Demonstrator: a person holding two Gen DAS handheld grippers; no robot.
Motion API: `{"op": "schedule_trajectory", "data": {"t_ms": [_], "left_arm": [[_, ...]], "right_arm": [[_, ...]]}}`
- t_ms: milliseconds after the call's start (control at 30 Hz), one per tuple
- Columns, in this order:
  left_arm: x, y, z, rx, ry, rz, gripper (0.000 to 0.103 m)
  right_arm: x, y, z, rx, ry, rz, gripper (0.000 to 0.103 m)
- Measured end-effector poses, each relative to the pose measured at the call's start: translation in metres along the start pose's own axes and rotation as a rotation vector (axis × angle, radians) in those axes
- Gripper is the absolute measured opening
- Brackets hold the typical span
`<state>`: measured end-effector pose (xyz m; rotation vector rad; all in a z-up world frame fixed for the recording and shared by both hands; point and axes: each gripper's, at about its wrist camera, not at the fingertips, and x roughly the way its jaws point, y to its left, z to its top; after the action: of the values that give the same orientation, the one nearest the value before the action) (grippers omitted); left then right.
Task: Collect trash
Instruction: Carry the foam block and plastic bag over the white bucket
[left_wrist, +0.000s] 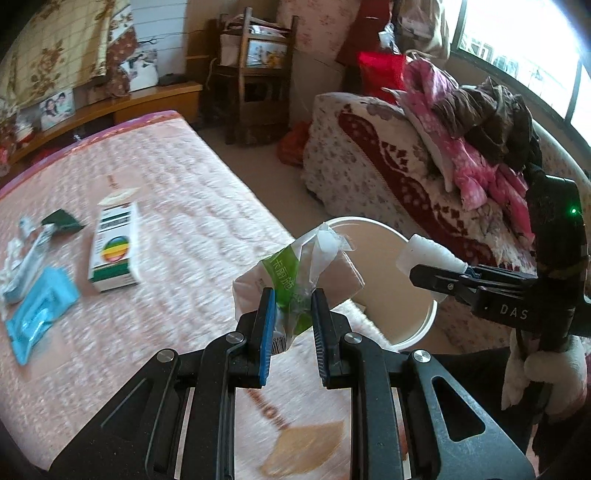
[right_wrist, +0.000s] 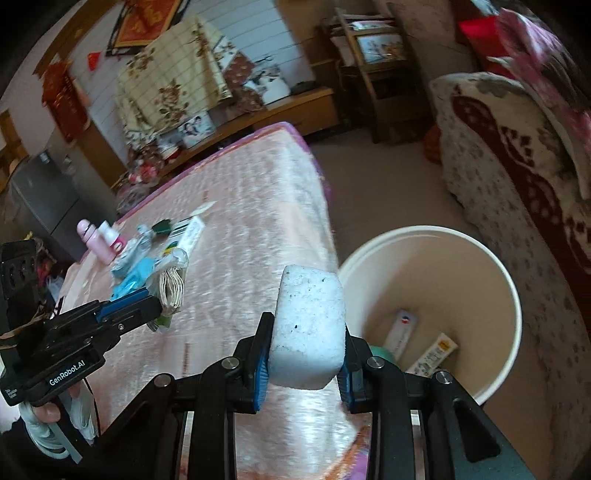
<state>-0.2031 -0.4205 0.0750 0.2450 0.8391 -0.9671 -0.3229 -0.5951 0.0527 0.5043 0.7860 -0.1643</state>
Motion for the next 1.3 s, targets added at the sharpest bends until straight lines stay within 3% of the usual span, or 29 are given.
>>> {"op": "schedule_trajectory", "data": {"t_ms": [400, 1300], "left_arm": [[0.032, -0.028, 0.015, 0.013, 0.033, -0.056, 0.017], [0.086, -0.054, 0.031, -0.038, 0.102, -0.148, 0.017]], "right_arm": [[-0.009, -0.043, 0.001, 0.075, -0.020, -0.045, 0.029], [0.009, -0.076, 0.004, 0.100, -0.023, -0.142, 0.029]]}}
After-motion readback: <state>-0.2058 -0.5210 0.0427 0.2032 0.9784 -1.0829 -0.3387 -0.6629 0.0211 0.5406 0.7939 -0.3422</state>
